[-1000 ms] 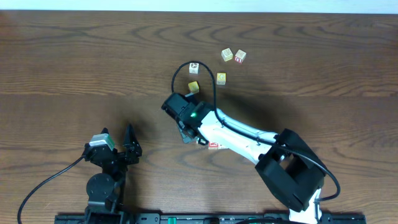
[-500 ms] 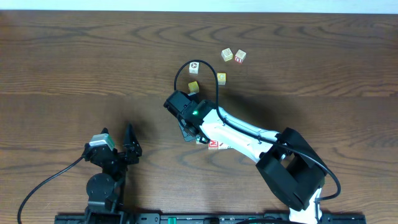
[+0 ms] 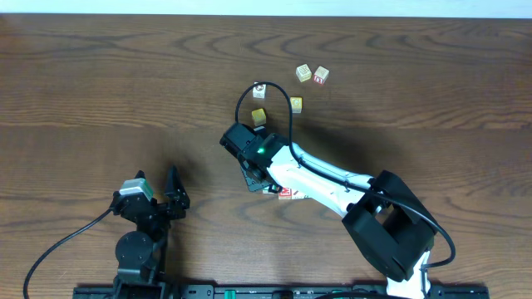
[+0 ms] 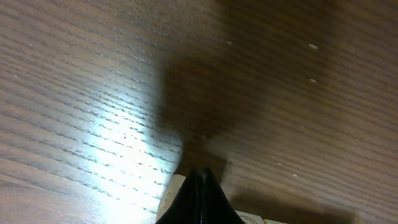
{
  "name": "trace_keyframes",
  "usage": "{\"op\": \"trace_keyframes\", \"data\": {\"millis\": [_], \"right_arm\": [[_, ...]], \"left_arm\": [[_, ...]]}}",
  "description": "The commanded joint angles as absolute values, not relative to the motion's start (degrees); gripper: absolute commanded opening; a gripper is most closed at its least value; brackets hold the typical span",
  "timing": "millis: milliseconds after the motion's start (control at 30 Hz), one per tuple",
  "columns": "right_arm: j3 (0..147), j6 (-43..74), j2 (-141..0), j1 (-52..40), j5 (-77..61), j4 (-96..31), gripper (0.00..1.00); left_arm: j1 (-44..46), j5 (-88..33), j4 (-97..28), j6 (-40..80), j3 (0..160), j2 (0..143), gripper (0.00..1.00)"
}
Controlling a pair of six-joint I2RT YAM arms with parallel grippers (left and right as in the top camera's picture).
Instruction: Lift 5 blocks
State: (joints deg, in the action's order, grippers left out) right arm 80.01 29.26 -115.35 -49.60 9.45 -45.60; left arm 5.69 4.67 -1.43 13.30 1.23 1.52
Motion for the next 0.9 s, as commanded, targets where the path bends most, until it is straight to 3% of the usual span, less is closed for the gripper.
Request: {"op": "trace_keyframes", "data": {"millis": [0,867], "right_arm": [[79.68,30.22,-115.44,-50.35,9.54,-46.11,0.01],[79.68,29.71,-115.44,-52.80,9.17,-46.06,0.01]], "left_arm": [[5.74,5.61,-3.81,13.19,0.23,1.48,0.72],[5.74,5.63,-3.81,13.19,0.23,1.48,0.72]]}}
